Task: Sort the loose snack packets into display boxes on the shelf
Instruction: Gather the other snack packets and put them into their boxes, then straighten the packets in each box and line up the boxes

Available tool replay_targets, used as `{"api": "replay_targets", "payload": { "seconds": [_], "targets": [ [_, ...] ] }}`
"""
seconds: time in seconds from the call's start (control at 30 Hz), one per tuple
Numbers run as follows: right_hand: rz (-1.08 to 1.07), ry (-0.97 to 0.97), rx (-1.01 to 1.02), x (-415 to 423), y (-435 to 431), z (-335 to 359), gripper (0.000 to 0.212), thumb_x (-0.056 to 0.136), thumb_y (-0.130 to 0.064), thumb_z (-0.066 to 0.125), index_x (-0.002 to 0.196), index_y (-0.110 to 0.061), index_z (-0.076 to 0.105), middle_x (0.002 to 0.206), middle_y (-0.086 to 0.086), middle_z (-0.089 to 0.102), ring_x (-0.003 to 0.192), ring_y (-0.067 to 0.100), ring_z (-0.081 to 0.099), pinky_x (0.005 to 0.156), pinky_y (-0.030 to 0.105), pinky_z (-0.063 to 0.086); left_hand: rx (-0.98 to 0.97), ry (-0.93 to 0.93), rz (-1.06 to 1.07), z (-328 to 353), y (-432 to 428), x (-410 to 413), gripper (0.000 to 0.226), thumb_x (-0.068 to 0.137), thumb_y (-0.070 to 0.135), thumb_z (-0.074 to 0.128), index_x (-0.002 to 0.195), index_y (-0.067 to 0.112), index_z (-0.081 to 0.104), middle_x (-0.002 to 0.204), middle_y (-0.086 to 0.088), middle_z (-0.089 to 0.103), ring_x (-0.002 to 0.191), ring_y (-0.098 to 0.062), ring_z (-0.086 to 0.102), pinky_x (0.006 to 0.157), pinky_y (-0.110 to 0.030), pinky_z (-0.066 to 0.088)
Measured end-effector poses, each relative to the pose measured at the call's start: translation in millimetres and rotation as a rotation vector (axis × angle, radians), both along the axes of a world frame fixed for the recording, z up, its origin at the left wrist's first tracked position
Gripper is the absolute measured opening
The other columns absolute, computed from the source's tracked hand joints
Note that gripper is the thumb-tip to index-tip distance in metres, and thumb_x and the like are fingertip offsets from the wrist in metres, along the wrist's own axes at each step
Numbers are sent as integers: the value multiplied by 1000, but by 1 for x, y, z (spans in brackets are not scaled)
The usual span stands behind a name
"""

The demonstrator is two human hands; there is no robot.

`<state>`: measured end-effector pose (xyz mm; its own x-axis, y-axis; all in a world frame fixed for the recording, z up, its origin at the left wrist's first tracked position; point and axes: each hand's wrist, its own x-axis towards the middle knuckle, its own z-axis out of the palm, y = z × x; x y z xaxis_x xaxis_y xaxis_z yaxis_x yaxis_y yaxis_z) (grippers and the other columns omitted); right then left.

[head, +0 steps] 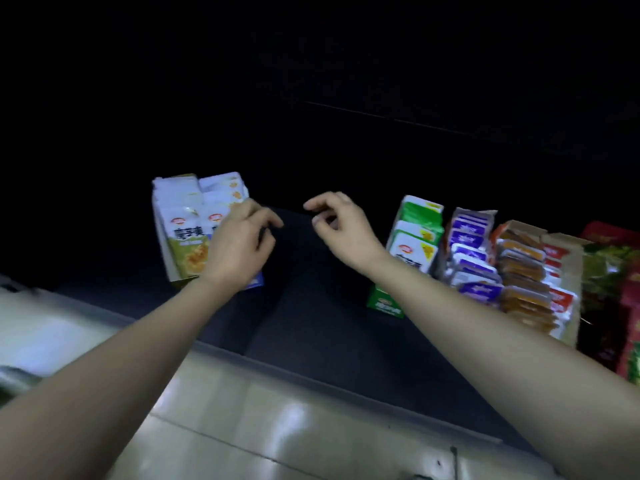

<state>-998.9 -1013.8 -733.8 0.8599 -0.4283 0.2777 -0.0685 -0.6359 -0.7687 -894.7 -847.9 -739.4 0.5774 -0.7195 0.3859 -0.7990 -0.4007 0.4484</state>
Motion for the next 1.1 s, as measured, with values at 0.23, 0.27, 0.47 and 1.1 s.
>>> {"api": "replay_targets", "payload": {
  "seconds": [0.23, 0.27, 0.47, 1.1],
  "targets": [
    [225, 378, -44, 52, 73, -49, 30, 93, -15, 59, 123, -18, 58, 136, 6, 38, 121, 25, 50, 101, 35, 42, 120, 115, 536, -23, 105, 46, 33, 85, 12, 64, 117, 5, 58, 116, -22, 49, 107, -42, 48, 87, -47, 41],
    [179, 420, -52, 57, 77, -54, 30, 94, -18, 59, 125, -19, 57, 142, 8, 36, 124, 27, 49, 101, 33, 41, 135, 208, 581, -28, 110, 48, 42, 88, 15, 64, 127, 4, 53, 125, -23, 46, 112, -43, 47, 90, -47, 40],
    [-127, 390, -159, 71, 70, -63, 39, 85, 4, 55, 120, -13, 62, 113, 7, 68, 102, 27, 64, 79, 30, 46, 98, 600, 578, -44, 101, 68, 57, 97, 20, 54, 149, 15, 32, 138, -13, 54, 118, -32, 57, 93, -40, 47],
    [-484, 418, -269, -1, -24, -50, 39, 84, 4, 52, 120, -9, 62, 114, 15, 63, 100, 34, 61, 69, 32, 44, 325, 879, 75, -48, 21, 25, 54, 81, 20, 73, 112, 18, 29, 110, -9, 59, 91, -26, 67, 71, -47, 60]
  ]
}}
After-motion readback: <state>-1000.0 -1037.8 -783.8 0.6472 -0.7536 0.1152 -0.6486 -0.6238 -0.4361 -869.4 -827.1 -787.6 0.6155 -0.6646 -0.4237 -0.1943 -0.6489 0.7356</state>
